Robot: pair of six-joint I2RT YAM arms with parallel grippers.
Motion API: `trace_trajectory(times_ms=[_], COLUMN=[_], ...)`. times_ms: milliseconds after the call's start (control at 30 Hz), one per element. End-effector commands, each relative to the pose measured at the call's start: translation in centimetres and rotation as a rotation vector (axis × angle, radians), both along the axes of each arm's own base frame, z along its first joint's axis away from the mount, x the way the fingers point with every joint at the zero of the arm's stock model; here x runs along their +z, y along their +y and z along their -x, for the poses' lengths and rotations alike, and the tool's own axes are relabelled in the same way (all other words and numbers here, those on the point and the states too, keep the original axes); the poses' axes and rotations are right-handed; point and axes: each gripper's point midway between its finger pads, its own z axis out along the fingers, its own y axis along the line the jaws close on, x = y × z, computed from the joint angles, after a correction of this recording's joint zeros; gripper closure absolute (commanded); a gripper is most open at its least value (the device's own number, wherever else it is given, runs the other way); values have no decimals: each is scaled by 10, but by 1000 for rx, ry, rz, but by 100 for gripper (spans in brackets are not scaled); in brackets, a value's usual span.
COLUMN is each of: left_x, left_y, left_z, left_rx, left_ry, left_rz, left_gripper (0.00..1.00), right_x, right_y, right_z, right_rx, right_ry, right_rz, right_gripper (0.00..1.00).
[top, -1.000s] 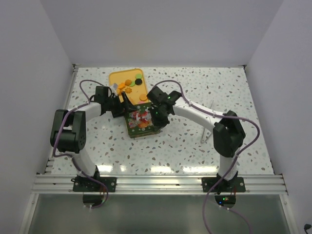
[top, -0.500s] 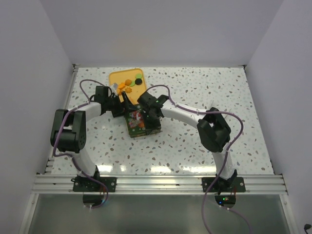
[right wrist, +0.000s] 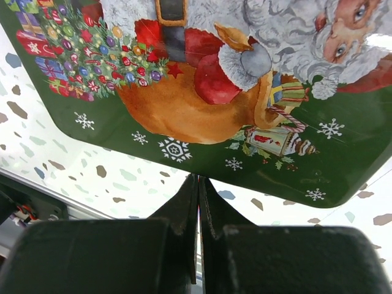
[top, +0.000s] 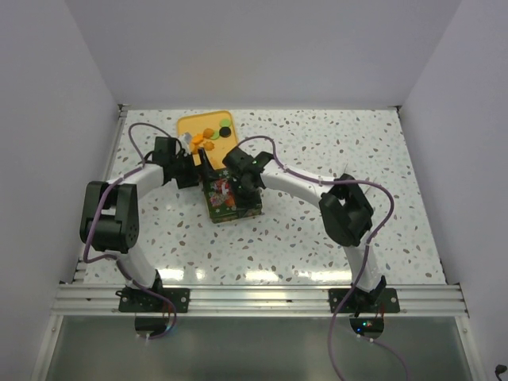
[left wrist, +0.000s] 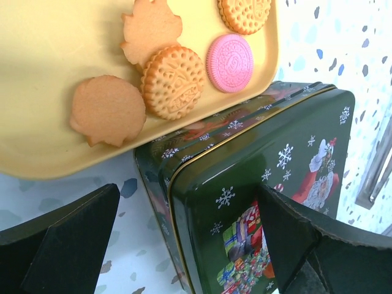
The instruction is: Pack the cookies
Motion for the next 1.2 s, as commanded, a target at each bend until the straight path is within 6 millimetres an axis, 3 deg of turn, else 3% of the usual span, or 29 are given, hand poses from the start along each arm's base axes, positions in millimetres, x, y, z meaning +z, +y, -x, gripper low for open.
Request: trace_trajectory(times_ms=[0,267,500,767,967,1167], left_x=[17,52,69,93,126,140], left_y=[15,-1,-6,7,20,29], left_z=[-18,-42,-52,-57,-65,-60], left_rx=[12,-34,-50,-4,43,75], left_ry=[-92,-252,-317,-363,-433,-428], left_rz=[-86,11,54,45,12,-1], left_gripper=[0,0,1,0,0,0], right_x=[4,1,8,27,49,68], right_y=[-2,-7,-7,-7,-13,-16], right_z=[-32,-34,-38,-42,-40,-36], right_rx=[-30,-37,-38,-45,-49,-49], right_ry=[-96,-88,-95,-129,-160,-185], right_rz=[11,27,33,19,0,-28], right_gripper=[100,100,100,100,100,100])
